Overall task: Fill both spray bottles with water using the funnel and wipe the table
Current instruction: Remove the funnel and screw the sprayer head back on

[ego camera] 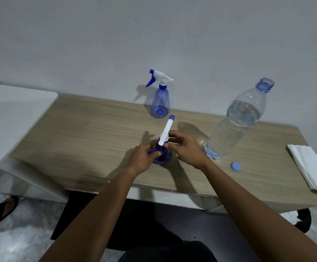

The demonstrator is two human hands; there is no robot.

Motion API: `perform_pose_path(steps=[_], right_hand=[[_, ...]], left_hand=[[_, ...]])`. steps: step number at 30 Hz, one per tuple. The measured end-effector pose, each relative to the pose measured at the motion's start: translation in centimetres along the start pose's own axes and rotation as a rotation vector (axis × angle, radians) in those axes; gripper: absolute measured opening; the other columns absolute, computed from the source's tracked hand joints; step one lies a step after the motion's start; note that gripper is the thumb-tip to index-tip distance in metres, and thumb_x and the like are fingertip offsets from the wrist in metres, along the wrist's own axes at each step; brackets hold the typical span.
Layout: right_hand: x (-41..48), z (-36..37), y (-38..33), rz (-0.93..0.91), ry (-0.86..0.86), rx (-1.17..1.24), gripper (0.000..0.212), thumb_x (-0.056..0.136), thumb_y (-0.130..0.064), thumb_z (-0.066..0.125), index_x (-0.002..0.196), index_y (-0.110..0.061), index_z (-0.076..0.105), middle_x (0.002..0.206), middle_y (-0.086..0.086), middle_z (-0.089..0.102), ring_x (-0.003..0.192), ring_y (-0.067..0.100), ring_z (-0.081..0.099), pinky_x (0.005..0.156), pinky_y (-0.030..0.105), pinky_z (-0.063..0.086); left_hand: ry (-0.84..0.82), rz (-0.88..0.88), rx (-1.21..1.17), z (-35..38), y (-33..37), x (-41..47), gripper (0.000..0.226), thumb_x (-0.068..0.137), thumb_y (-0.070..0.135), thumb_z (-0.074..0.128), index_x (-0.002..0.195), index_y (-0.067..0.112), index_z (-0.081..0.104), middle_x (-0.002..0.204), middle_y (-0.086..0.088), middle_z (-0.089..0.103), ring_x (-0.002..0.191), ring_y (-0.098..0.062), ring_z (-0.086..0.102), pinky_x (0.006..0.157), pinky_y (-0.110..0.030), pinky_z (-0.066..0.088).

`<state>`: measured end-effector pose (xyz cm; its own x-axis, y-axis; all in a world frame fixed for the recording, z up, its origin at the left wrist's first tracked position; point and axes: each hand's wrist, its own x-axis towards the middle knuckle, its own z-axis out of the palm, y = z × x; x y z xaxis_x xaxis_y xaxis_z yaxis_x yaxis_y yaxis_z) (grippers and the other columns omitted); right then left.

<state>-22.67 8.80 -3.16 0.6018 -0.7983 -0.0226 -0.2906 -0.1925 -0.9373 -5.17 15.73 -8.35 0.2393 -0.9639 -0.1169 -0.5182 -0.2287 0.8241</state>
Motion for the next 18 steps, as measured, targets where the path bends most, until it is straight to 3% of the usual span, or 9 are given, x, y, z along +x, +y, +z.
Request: perform_pose_path(steps=[3, 6, 9, 14, 16, 18], right_hand=[[0.4, 0.1, -0.3, -0.016, 0.006, -0.029, 0.031, 0.093, 0.0, 0.068, 0.123, -0.005, 0.069, 0.116, 0.006, 0.074, 0.099, 0.004, 0.069, 0.089, 0.018, 0.054], [0.7, 0.4, 0.2, -0.022, 0.042, -0.068, 0.024, 0.091, -0.005, 0.072, 0.114, -0.013, 0.071, 0.107, 0.0, 0.075, 0.099, 0.009, 0.07, 0.092, 0.027, 0.056], [0.9, 1.1, 0.4, -0.008, 0.126, -0.101, 0.024, 0.086, -0.014, 0.079, 0.108, -0.01, 0.072, 0.102, -0.001, 0.077, 0.096, 0.011, 0.073, 0.09, 0.036, 0.059], [0.9, 2.7, 1.0, -0.005, 0.28, -0.172, 0.026, 0.076, -0.037, 0.082, 0.095, -0.025, 0.071, 0.092, -0.008, 0.076, 0.09, 0.007, 0.073, 0.086, 0.041, 0.059], [1.1, 2.9, 0.9, 0.015, 0.315, -0.206, 0.029, 0.074, -0.039, 0.085, 0.09, -0.022, 0.068, 0.088, -0.009, 0.075, 0.088, 0.007, 0.072, 0.083, 0.039, 0.059], [1.1, 2.7, 0.8, 0.03, 0.335, -0.243, 0.032, 0.073, -0.04, 0.088, 0.086, -0.022, 0.065, 0.083, -0.011, 0.072, 0.084, 0.006, 0.07, 0.079, 0.033, 0.058]], left_hand=[[0.002, -0.004, 0.001, -0.1, -0.1, 0.0, 0.029, 0.088, 0.032, 0.073, 0.117, 0.027, 0.072, 0.074, 0.005, 0.066, 0.076, -0.016, 0.064, 0.061, -0.021, 0.042], [-0.034, 0.004, -0.025, -0.1, -0.3, 0.1, 0.03, 0.084, 0.04, 0.071, 0.113, 0.035, 0.07, 0.083, 0.004, 0.074, 0.082, -0.018, 0.07, 0.076, -0.032, 0.055], [-0.048, 0.015, -0.041, 0.0, -0.6, 0.3, 0.037, 0.078, 0.047, 0.066, 0.114, 0.04, 0.068, 0.09, 0.006, 0.077, 0.089, -0.014, 0.073, 0.084, -0.043, 0.057], [-0.01, 0.002, -0.008, 0.2, -0.6, 0.4, 0.013, 0.085, 0.028, 0.07, 0.097, 0.032, 0.073, 0.078, 0.001, 0.075, 0.079, -0.019, 0.071, 0.074, -0.039, 0.057], [0.005, -0.003, 0.017, 0.2, -0.6, 0.4, 0.001, 0.086, 0.025, 0.07, 0.086, 0.025, 0.072, 0.067, 0.004, 0.069, 0.066, -0.013, 0.066, 0.064, -0.03, 0.053], [0.012, -0.017, 0.039, 0.1, -0.4, 0.2, 0.005, 0.088, 0.024, 0.07, 0.083, 0.025, 0.071, 0.057, 0.01, 0.059, 0.053, -0.003, 0.054, 0.052, -0.014, 0.04]])
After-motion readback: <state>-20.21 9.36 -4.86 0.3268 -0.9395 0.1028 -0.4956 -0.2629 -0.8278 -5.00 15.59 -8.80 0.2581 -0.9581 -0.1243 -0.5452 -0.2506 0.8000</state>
